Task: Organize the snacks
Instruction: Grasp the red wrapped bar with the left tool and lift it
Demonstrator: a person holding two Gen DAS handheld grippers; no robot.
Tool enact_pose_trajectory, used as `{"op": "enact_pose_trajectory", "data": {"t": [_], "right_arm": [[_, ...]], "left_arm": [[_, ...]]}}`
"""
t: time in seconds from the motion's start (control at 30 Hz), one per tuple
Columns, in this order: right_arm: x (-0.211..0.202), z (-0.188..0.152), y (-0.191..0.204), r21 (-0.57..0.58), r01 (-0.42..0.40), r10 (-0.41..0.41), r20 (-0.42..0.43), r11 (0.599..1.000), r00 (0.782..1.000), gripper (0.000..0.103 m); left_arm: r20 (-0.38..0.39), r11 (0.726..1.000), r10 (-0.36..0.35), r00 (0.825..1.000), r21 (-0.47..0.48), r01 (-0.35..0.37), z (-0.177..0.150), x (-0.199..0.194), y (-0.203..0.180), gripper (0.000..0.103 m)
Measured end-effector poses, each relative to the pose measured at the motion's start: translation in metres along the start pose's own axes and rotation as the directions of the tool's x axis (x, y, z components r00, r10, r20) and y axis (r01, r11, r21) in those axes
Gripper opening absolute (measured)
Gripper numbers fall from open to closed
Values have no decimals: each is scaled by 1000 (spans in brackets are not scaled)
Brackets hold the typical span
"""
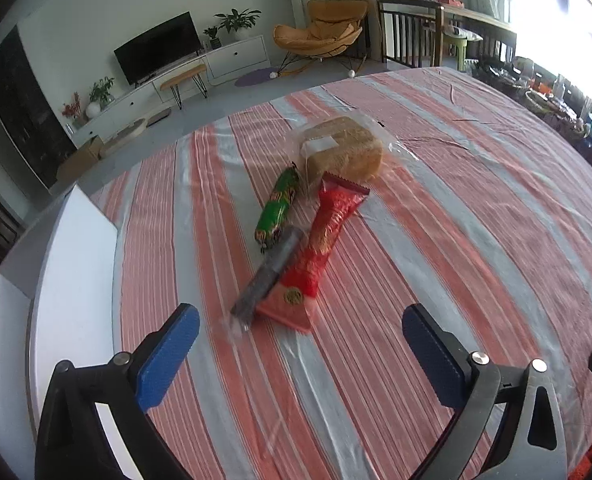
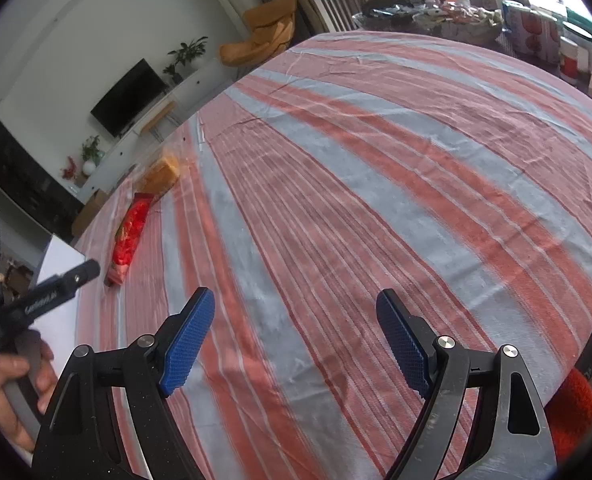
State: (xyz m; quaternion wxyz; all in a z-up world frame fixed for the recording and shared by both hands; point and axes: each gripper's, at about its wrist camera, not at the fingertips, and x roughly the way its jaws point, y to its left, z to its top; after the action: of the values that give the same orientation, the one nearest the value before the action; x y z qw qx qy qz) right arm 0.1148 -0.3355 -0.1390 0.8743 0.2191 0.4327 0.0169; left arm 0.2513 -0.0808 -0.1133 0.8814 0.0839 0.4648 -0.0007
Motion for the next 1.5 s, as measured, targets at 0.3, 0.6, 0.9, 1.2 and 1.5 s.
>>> {"op": "enact_pose_trajectory", "data": {"t": [0.3,0.6,0.9,1.2,1.5], "right_arm": [[4,1,-8,26,-6,7,-19,1000,1000,86],[12,0,-4,2,-3,3,-50,1000,999,86],[11,0,-4,9,4,-3,-46,1000,999,86],[11,-2,-1,-7,25,-26,-49,1000,998,86],[11,-3,-3,4,28,-28,-44,1000,999,86]], "left_arm": [[-18,996,39,999,76,-38,11,67,-12,71],[-15,999,-29,999,17,29,-5,39,-11,13],[-73,985,-142,987,-108,134,-66,-25,4,13],[-75,978,-107,991,-186,91,-107,-33,17,13],[-18,944,-162,987,-293,150,-120,-29,34,79]]}}
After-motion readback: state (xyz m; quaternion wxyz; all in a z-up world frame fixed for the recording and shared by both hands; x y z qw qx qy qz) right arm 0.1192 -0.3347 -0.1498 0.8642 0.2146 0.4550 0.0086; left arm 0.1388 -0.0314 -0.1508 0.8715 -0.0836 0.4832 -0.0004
